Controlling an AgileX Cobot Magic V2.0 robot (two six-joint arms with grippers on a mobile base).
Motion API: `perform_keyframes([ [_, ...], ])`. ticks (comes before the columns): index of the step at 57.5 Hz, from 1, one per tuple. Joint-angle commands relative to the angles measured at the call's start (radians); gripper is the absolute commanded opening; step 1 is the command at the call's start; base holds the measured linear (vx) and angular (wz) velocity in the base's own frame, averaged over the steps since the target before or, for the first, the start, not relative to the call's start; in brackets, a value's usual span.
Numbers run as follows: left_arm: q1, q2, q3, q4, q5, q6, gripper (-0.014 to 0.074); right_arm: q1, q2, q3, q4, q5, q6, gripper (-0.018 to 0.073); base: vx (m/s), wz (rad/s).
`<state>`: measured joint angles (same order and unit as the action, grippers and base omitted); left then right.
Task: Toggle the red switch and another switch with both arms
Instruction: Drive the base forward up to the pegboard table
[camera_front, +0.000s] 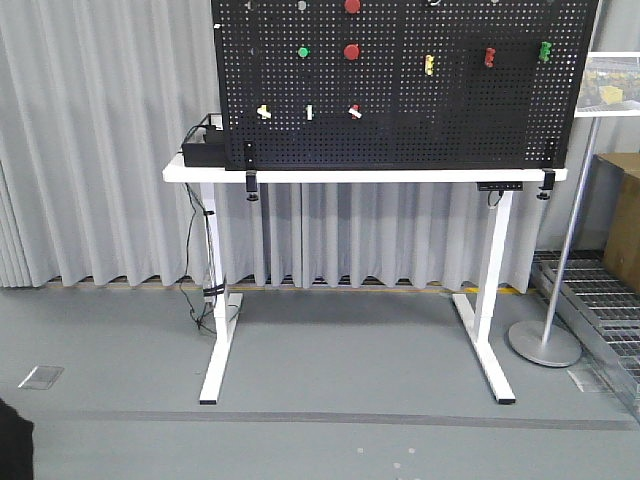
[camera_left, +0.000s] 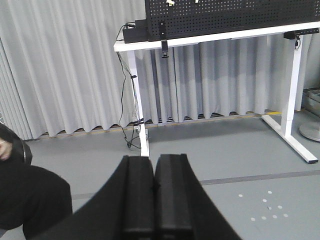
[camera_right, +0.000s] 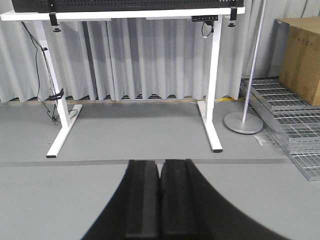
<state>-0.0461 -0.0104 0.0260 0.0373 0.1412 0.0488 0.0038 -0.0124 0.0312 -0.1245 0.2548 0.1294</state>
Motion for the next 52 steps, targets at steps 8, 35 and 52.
perform_keyframes([
  [8,0.002,-0.008,0.014,-0.007,-0.080,-0.004,0.0003,-0.005,-0.010,0.005,-0.009,-0.086,-0.006,-0.0006,0.00,0.00],
  [35,0.002,-0.008,0.014,-0.007,-0.080,-0.004,0.0003,-0.005,-0.010,0.005,-0.009,-0.086,-0.006,-0.0006,0.00,0.00],
  [52,0.002,-0.008,0.014,-0.007,-0.080,-0.004,0.0003,-0.005,-0.010,0.005,-0.009,-0.086,-0.006,-0.0006,0.03,0.00],
])
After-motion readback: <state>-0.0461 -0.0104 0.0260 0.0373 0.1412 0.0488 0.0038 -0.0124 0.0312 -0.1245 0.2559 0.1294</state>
